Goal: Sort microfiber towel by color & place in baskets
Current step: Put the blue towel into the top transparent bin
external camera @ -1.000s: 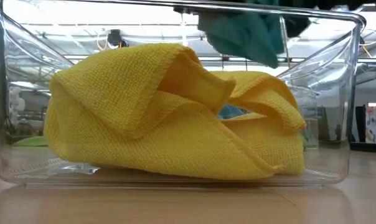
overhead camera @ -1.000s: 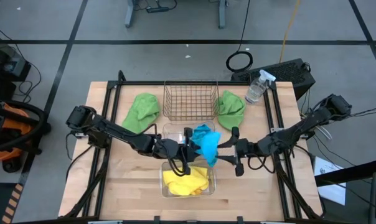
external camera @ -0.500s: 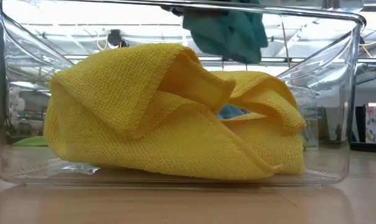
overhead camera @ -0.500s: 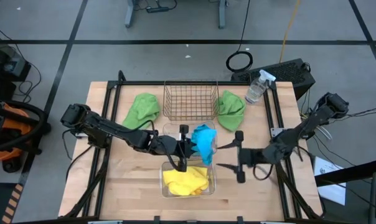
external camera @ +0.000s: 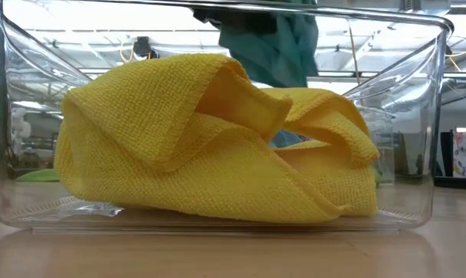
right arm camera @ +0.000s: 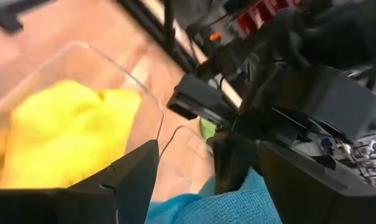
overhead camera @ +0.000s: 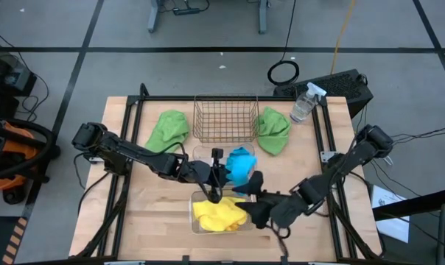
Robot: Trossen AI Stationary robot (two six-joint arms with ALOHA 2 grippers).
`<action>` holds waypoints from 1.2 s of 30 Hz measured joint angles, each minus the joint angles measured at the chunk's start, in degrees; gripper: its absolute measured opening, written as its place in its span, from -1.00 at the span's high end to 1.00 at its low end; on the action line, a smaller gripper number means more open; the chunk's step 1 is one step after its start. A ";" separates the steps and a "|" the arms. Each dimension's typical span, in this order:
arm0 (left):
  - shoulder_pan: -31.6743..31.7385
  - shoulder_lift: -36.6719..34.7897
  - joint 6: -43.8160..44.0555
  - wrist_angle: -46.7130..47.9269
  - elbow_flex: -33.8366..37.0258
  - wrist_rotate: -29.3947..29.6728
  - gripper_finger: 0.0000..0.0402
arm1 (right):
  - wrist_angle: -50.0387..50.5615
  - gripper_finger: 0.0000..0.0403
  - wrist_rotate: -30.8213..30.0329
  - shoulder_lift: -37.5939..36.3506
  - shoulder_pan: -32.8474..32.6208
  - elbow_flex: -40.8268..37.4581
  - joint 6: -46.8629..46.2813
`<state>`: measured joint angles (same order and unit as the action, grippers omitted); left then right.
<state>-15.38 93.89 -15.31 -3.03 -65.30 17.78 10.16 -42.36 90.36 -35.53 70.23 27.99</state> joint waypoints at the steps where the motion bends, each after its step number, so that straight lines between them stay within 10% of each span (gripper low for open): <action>1: -0.02 0.00 0.00 0.05 0.00 -0.08 0.79 | 2.25 -0.33 -0.43 1.02 0.00 1.74 -0.45; 15: -2.92 0.00 -2.99 1.04 -1.07 -2.12 0.79 | 16.60 -0.33 -7.92 3.26 0.70 6.32 -9.49; 36: -8.77 0.09 -15.50 0.72 -1.77 1.20 0.79 | 18.45 -0.22 6.19 2.76 4.29 6.39 -19.67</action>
<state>-24.14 93.97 -30.81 -2.31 -67.07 18.98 28.61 -36.17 93.12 -31.24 76.62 8.32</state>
